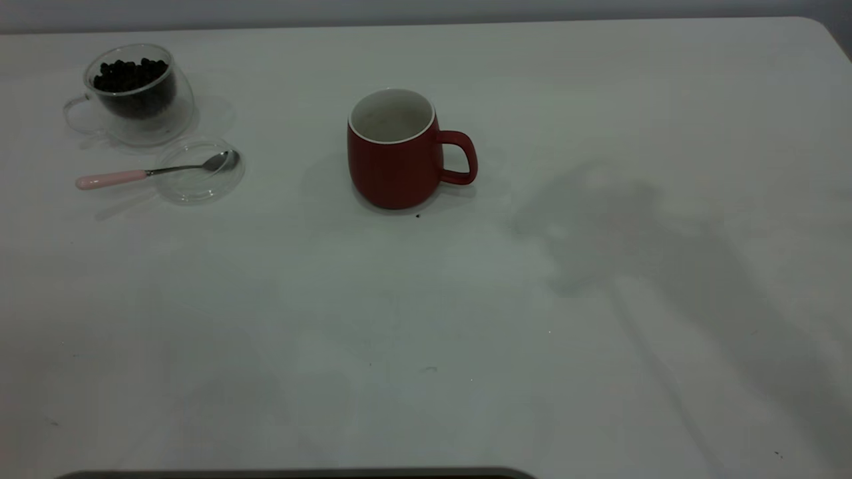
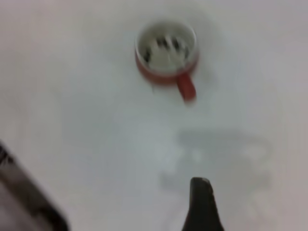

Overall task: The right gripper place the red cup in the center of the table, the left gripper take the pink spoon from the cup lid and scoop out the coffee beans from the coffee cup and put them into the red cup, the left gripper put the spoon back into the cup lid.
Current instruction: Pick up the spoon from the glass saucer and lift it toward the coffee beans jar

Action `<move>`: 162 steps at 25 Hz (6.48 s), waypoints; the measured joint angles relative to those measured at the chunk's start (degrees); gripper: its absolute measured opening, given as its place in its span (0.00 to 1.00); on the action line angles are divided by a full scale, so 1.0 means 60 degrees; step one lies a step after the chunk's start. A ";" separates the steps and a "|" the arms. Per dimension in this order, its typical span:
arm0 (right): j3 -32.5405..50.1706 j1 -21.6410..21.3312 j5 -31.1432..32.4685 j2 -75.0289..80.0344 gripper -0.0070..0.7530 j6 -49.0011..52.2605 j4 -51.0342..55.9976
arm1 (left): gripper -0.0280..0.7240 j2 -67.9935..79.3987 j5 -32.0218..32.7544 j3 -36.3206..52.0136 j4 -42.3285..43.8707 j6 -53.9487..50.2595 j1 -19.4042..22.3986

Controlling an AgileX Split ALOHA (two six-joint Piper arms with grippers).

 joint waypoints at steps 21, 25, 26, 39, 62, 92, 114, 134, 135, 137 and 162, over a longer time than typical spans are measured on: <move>0.5641 -0.0029 0.1844 -0.8955 0.79 0.2926 -0.1717 | 0.78 0.0000 0.0000 0.0000 0.0000 0.0009 0.0000; 0.6791 -0.0259 0.1844 -1.0728 0.79 0.3222 -0.1718 | 0.78 0.0000 0.0000 0.0000 0.0000 0.0009 0.0000; 0.7074 -0.0457 0.1844 -1.1101 0.79 0.3330 -0.1718 | 0.78 0.0000 0.0000 0.0000 0.0000 0.0009 0.0000; 0.9351 -0.3098 0.1048 -1.4635 0.79 0.3976 -0.1839 | 0.78 0.0000 0.0000 0.0000 0.0000 0.0009 0.0000; 0.9720 -0.3516 0.0794 -1.5400 0.79 0.4365 -0.2208 | 0.78 0.0000 0.0000 0.0000 0.0000 0.0000 0.0000; 0.9720 -0.3516 0.0794 -1.5400 0.79 0.4367 -0.2208 | 0.89 0.1645 -0.0863 -0.0788 0.0169 -0.0855 0.0000; 0.9720 -0.3516 0.0794 -1.5400 0.79 0.4367 -0.2208 | 0.96 1.4074 -0.3286 -0.4860 -0.4488 0.2205 0.1919; 0.9720 -0.3516 0.0794 -1.5400 0.79 0.4375 -0.2208 | 0.96 1.9969 -0.2848 -0.4844 -0.9762 0.9684 0.6488; 0.9720 -0.3516 0.0794 -1.5400 0.79 0.4375 -0.2208 | 0.96 2.0241 -0.2871 -0.4880 -0.9914 0.9957 0.6508; 0.9720 -0.3516 0.0794 -1.5400 0.79 0.4375 -0.2208 | 0.96 2.0850 -0.2904 -0.5075 -1.0111 1.0462 0.6507; 0.9720 -0.3516 0.0794 -1.5400 0.79 0.4375 -0.2208 | 0.95 2.4283 -0.1760 -0.6839 -1.3291 1.2022 0.4713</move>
